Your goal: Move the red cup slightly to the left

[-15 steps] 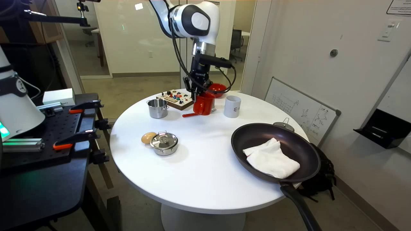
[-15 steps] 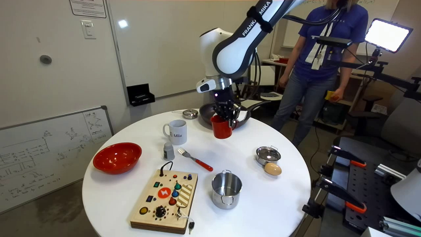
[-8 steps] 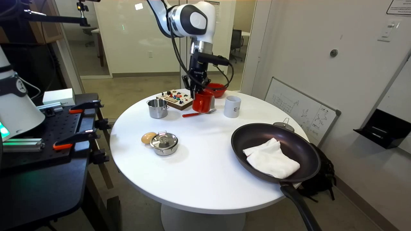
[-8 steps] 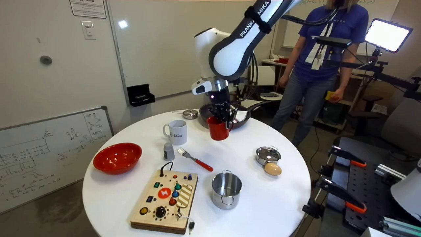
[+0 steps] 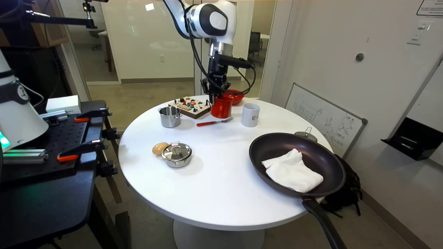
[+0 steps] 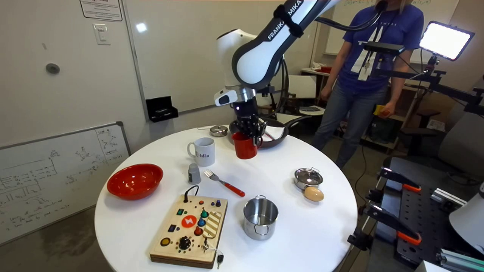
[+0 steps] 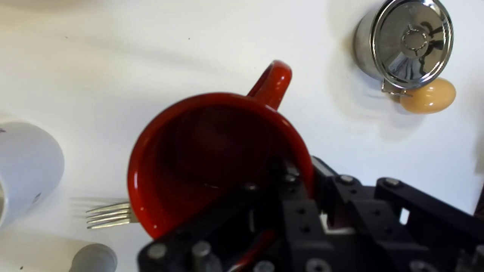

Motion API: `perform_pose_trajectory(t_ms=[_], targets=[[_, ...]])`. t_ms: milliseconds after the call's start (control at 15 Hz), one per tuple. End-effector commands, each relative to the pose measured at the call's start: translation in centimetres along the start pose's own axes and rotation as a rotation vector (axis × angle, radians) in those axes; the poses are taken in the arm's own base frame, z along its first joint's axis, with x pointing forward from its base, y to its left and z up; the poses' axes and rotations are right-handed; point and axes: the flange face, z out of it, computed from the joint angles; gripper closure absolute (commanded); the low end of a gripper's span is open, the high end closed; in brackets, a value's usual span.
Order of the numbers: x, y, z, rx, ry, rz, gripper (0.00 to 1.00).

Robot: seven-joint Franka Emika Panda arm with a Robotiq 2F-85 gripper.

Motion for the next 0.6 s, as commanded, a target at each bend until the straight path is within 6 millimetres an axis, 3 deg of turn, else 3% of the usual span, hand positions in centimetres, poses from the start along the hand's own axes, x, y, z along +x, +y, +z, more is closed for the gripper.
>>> perform_pose_trajectory(t_ms=[0,533], targets=[[0.3,1.6,0.0,0.034,0.005,-0.046,0.98],[3.0,2.7,-0.4,0.037,-0.027,-0.1,0.98]])
